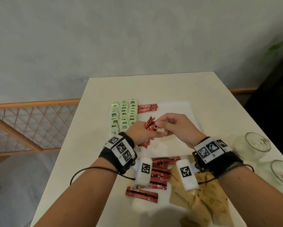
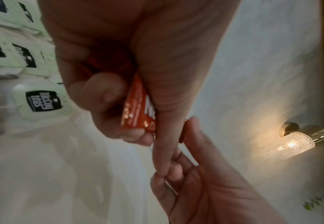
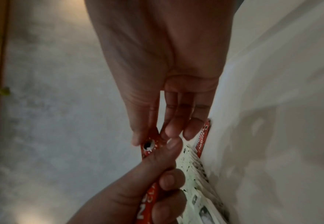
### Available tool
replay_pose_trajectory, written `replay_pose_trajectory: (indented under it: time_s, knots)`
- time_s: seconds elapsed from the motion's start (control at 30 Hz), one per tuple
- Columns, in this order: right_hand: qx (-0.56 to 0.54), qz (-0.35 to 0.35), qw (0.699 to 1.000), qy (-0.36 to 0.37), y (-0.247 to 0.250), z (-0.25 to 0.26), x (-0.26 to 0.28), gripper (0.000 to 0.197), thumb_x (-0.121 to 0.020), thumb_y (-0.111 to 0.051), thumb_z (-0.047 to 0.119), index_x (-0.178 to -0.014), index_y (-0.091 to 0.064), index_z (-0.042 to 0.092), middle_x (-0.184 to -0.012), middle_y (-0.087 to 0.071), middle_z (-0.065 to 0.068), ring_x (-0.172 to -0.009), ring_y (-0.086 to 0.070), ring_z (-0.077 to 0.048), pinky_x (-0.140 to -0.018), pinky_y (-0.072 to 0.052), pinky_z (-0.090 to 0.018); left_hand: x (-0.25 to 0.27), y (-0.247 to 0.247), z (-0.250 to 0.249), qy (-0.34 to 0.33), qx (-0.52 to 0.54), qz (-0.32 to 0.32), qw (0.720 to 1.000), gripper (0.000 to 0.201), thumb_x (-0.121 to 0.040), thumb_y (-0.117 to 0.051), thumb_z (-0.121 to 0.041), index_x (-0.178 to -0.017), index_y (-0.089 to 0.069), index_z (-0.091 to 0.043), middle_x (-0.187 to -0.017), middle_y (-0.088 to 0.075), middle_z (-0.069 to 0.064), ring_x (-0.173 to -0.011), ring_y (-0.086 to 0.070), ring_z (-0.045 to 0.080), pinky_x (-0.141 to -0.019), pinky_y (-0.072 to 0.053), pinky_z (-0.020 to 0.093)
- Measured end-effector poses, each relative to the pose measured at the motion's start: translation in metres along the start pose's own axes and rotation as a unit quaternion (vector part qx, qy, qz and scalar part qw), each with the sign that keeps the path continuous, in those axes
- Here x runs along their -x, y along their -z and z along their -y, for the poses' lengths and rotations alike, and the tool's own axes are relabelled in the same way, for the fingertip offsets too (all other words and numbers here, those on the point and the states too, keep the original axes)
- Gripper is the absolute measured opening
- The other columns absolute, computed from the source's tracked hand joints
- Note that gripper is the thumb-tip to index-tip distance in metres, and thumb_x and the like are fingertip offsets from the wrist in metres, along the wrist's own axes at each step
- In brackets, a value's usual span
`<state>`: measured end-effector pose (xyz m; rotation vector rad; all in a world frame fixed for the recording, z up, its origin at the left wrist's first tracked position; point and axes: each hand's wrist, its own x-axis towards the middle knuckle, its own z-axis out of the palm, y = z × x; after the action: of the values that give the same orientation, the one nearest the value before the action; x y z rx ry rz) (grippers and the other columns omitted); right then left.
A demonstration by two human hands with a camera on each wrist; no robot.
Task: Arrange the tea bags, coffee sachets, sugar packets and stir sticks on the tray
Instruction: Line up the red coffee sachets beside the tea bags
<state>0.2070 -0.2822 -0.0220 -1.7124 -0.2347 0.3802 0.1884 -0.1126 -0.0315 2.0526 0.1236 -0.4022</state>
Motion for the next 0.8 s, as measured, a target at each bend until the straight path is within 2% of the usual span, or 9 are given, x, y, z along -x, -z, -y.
replay_pose_trajectory:
  time_s: [0.1,0.27,0.37,0.43,0.53,0.6,0.7,0.8]
  knots:
    - [0.001,-0.017,1.0,0.014,0.0,0.0,0.008,0.012,-0.083,-0.074,0.013,-0.09,-0.072,0.004,-0.078,-0.066,-0.011,-0.058,-0.055,-0.013,-0.058,-0.051,-0.02,0.011,-0.002,-0.007,-0.002,0.013,0.011,1.0,0.033,-0.074,-0.08,-0.044,-0.073,-0.064,-0.016,-0.061,-0.061,-0.007,-0.049,-0.055,0.004,-0.044,-0.041,0.016]
    - [-0.076,-0.099,0.992,-0.005,0.017,0.0,0.015,0.009,-0.091,-0.066,0.01,-0.093,-0.066,0.001,-0.084,-0.068,-0.01,-0.055,-0.056,-0.016,-0.06,-0.055,-0.027,0.026,0.007,-0.003,0.0,0.152,-0.01,0.988,0.028,-0.08,-0.078,-0.037,-0.089,-0.067,-0.013,-0.058,-0.061,-0.012,-0.042,-0.042,0.002,-0.04,-0.033,0.016]
    - [-0.108,-0.093,0.99,-0.014,0.019,0.002,0.019,0.007,-0.093,-0.061,0.007,-0.092,-0.062,0.0,-0.084,-0.069,-0.01,-0.058,-0.059,-0.019,-0.065,-0.059,-0.031,0.031,0.009,0.0,-0.011,0.209,-0.044,0.977,0.034,-0.082,-0.076,-0.034,-0.104,-0.069,-0.008,-0.078,-0.071,-0.004,-0.046,-0.038,0.003,-0.04,-0.03,0.017]
    - [-0.115,-0.07,0.99,-0.03,0.019,0.004,0.02,0.007,-0.092,-0.063,0.006,-0.093,-0.063,0.0,-0.084,-0.07,-0.012,-0.062,-0.061,-0.021,-0.069,-0.06,-0.034,0.03,0.008,0.001,-0.007,0.232,-0.078,0.97,0.035,-0.084,-0.074,-0.032,-0.108,-0.068,-0.006,-0.083,-0.072,-0.001,-0.048,-0.037,0.005,-0.04,-0.029,0.017]
    - [-0.055,-0.003,0.997,-0.061,0.017,0.009,0.017,0.012,-0.088,-0.068,0.008,-0.097,-0.069,0.001,-0.087,-0.071,-0.012,-0.067,-0.063,-0.019,-0.075,-0.06,-0.033,0.028,0.009,0.002,-0.008,0.205,-0.112,0.972,0.033,-0.084,-0.074,-0.033,-0.1,-0.07,-0.004,-0.081,-0.068,0.001,-0.049,-0.037,0.007,-0.04,-0.029,0.019]
    - [-0.004,0.031,0.997,-0.067,0.013,0.01,0.013,0.017,-0.086,-0.071,0.012,-0.101,-0.073,0.003,-0.086,-0.072,-0.009,-0.067,-0.063,-0.014,-0.075,-0.059,-0.03,0.028,0.007,0.002,-0.014,0.17,-0.111,0.979,0.03,-0.085,-0.073,-0.034,-0.093,-0.072,-0.005,-0.073,-0.063,0.0,-0.048,-0.038,0.008,-0.04,-0.029,0.02]
    - [0.03,0.047,0.996,-0.067,0.007,0.01,0.005,0.019,-0.085,-0.073,0.016,-0.1,-0.075,0.004,-0.082,-0.071,-0.006,-0.06,-0.059,-0.01,-0.065,-0.056,-0.025,0.022,0.005,0.003,-0.017,0.133,-0.111,0.985,0.028,-0.085,-0.073,-0.035,-0.087,-0.073,-0.007,-0.071,-0.061,0.004,-0.047,-0.04,0.009,-0.041,-0.032,0.021]
    - [0.04,0.035,0.995,-0.087,0.01,0.005,-0.005,0.022,-0.082,-0.076,0.022,-0.095,-0.074,0.004,-0.076,-0.068,-0.005,-0.053,-0.051,-0.011,-0.058,-0.05,-0.024,0.012,0.006,0.007,-0.018,0.117,-0.126,0.985,0.024,-0.084,-0.072,-0.037,-0.079,-0.073,-0.013,-0.074,-0.062,0.009,-0.048,-0.042,0.012,-0.043,-0.034,0.022]
